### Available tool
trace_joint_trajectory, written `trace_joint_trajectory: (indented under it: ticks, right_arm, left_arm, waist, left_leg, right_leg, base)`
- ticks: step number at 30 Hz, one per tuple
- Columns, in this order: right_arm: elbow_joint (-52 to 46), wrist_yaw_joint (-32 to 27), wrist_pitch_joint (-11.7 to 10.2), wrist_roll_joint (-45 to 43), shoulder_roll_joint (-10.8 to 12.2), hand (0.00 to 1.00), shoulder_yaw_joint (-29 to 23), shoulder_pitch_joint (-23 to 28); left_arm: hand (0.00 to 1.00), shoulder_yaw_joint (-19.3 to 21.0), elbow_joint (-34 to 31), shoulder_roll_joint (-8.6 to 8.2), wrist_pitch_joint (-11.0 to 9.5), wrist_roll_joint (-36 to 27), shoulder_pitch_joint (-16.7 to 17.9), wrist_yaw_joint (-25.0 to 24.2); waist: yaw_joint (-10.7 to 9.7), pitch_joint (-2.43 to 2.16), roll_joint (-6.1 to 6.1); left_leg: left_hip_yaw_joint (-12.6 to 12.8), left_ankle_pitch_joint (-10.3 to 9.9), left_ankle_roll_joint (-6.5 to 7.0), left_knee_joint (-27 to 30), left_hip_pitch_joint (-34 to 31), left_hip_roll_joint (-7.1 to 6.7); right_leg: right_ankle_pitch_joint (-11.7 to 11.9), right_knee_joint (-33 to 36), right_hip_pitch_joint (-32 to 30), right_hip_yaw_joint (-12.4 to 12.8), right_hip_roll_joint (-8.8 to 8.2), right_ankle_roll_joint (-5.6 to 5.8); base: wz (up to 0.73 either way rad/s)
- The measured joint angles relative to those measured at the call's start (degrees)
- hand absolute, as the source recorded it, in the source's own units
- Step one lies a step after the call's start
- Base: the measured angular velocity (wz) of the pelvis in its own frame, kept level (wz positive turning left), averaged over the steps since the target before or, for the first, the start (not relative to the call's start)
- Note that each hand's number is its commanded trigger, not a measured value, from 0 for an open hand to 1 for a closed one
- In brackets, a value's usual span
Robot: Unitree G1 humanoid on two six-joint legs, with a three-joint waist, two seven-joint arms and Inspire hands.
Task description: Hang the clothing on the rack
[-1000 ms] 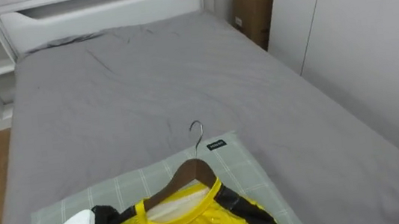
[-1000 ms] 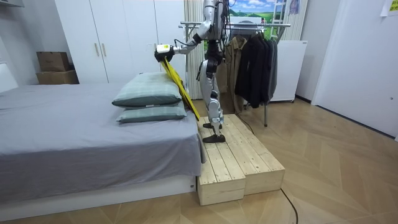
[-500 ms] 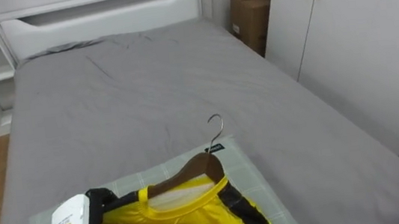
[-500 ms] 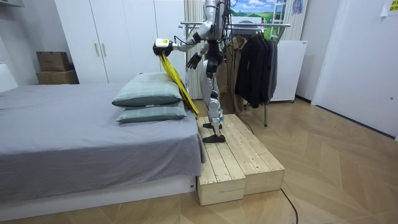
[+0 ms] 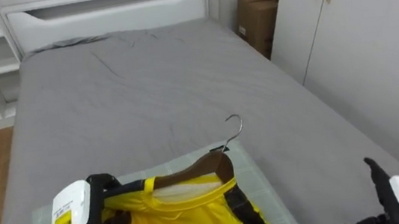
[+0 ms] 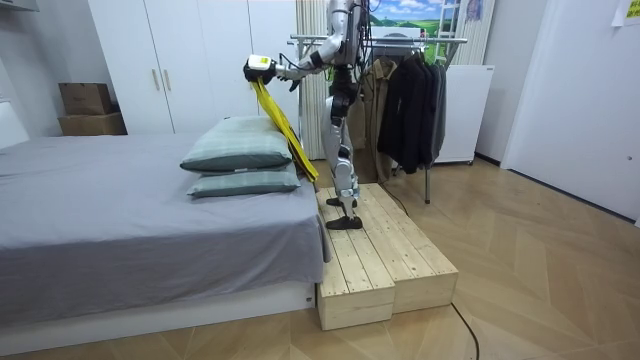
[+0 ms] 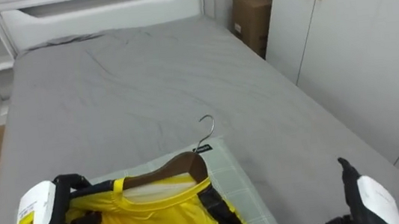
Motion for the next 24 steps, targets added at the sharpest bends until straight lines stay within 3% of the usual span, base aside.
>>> trace_joint_trajectory:
  ticks: [7, 14, 21, 24]
  right_arm:
    - [-3.3, -0.4, 0.0, -0.4, 0.0, 0.0, 2.7, -0.2]
    - [-8.7, 1.6, 0.5, 0.0, 0.0, 0.0, 4.5, -0.2]
    - [-9.2, 3.0, 0.4, 5.8, 0.0, 0.0, 9.2, -1.6]
    - [-9.2, 5.3, 0.7, 10.1, 0.0, 0.0, 11.0, -2.6]
  left_arm:
    - [1.0, 0.3, -0.3, -0.01, 2.0, 0.4, 0.0, -0.7]
    - [1.0, 0.5, -1.8, -0.04, 2.3, 0.2, 0.0, -3.6]
    - [1.0, 0.3, -2.1, -0.6, 3.0, -1.3, -0.1, -4.1]
    - [1.0, 0.2, -2.1, -1.87, 4.1, -1.3, 0.0, -4.5]
  waist:
    - [0.5, 0.19, -0.16]
    - [1.7, 0.31, -0.24]
    - [1.8, 0.31, -0.23]
    - [2.1, 0.39, -0.06]
  left_leg:
    - [-0.3, 0.0, -0.01, -0.1, 0.2, 0.01]
    - [-0.3, 0.0, -0.02, -0.1, -0.1, 0.04]
    - [-1.5, 0.0, -0.02, -0.1, -0.3, 0.03]
    - [-2.0, 0.0, -0.02, -0.1, -0.4, 0.02]
  right_leg:
    - [0.0, 0.1, 0.5, -0.3, -0.04, 0.0]
    - [0.0, -0.2, 0.4, -0.3, 0.02, 0.02]
    - [0.0, -0.2, 0.5, -1.7, -0.06, 0.0]
    - [0.0, -0.1, 0.6, -2.1, -0.12, -0.02]
  base:
    - [0.03]
    - [0.0]
    - [0.11]
    - [0.07]
